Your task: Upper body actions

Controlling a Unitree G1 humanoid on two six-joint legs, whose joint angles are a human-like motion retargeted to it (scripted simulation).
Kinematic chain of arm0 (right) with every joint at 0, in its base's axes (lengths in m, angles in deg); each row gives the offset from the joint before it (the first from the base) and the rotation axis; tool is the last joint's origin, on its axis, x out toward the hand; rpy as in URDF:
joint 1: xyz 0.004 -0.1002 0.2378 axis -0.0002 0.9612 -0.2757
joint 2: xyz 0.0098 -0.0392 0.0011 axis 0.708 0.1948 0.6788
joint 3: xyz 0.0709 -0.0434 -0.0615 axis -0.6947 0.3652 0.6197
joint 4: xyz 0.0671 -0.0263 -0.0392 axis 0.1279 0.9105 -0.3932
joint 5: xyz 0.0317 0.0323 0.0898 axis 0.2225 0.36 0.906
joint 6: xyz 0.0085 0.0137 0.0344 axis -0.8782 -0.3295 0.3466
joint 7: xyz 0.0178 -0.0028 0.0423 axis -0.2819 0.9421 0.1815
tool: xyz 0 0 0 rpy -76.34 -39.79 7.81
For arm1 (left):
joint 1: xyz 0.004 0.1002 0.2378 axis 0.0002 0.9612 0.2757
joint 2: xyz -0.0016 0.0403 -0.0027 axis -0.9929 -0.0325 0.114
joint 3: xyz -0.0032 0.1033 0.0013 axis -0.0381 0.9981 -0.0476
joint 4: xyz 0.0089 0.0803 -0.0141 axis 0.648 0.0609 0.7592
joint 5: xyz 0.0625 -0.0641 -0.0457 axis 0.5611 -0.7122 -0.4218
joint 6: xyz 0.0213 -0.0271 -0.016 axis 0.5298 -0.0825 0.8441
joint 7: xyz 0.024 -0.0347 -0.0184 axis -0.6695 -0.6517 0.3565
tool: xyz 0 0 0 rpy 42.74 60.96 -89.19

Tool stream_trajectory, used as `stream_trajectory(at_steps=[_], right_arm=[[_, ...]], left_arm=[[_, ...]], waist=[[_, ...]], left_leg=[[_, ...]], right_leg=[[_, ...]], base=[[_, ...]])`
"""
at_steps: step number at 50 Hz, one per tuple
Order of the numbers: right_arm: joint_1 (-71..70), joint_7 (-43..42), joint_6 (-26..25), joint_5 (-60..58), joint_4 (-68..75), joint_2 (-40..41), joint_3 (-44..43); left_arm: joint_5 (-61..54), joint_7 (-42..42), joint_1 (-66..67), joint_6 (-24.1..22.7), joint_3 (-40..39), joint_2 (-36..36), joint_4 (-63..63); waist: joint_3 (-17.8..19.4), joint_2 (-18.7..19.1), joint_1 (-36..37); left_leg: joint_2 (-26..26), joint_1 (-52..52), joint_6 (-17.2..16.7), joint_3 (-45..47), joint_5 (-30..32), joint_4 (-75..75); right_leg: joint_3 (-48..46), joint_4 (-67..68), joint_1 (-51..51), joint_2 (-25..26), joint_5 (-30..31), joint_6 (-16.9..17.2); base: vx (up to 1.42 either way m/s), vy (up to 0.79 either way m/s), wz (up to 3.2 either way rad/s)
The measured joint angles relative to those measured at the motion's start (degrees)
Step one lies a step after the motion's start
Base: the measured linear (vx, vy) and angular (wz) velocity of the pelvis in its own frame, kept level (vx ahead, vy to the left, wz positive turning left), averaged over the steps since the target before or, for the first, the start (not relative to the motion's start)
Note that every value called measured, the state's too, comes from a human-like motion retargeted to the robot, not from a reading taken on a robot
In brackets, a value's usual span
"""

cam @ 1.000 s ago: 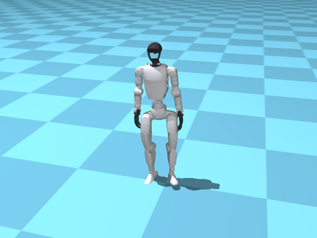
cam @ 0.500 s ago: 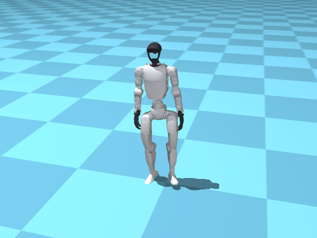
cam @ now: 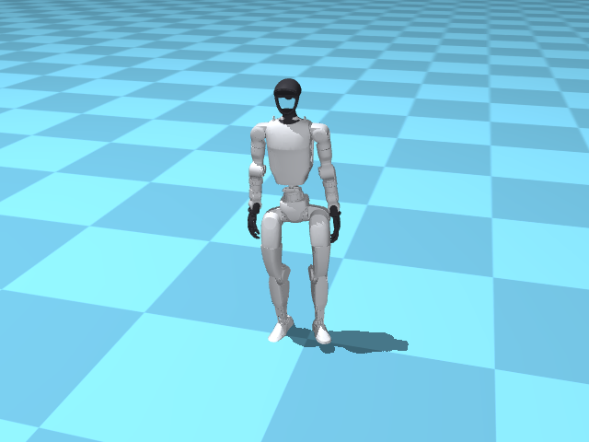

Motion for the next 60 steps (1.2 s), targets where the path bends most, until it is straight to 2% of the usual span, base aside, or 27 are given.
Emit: stream_trajectory(at_steps=[20,60], right_arm=[[-0.28,1.53,0.50,1.03,-0.53,0.37,0.03],[-0.37,2.82,-0.01,0.24,-0.15,0.17,0.19]], left_arm=[[-1.15,2.06,0.10,-0.34,-0.67,0.06,0.20],[-0.74,-0.18,-0.23,-0.15,-0.50,-0.09,0.63]], waist=[[-0.91,-0.16,0.00],[-0.89,-0.21,0.00]], left_leg=[[-0.35,-0.10,0.08,-0.28,-0.05,-0.15],[-0.22,-0.09,-0.05,-0.32,-0.07,-0.10]], right_leg=[[-0.33,-0.03,-0.02,-0.23,-0.02,0.04],[-0.34,-0.04,-0.01,-0.09,-0.06,-0.07]], base=[[0.00,0.00,0.00],[0.00,0.00,0.00]])
